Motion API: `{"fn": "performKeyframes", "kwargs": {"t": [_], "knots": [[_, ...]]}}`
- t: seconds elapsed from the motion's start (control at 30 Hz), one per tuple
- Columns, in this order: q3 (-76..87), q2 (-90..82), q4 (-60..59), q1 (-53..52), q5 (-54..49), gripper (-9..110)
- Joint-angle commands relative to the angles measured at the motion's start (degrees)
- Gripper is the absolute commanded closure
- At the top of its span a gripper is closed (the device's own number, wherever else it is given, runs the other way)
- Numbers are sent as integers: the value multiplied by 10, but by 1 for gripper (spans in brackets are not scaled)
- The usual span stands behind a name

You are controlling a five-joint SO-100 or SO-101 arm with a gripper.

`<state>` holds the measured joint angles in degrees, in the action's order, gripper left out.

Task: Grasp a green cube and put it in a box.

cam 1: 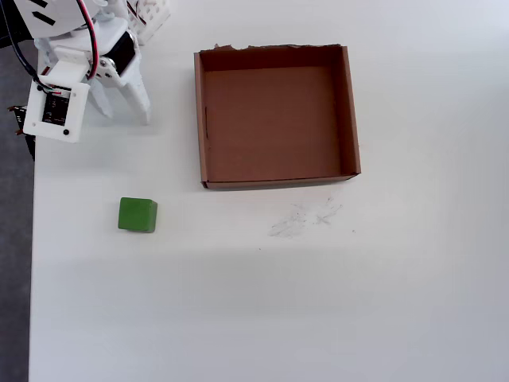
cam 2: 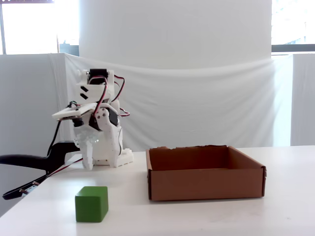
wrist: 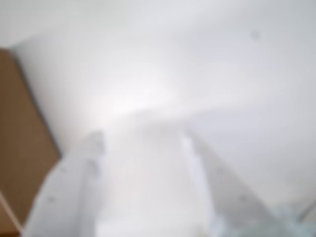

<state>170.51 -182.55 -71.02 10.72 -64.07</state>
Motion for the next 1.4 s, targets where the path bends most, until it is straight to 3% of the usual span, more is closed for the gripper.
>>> {"fn": "performKeyframes", "kwargs": {"t": [0.0, 1.37], "knots": [[-2, 2, 2, 0, 43, 80], [-2, 2, 3, 25, 48, 78]]}}
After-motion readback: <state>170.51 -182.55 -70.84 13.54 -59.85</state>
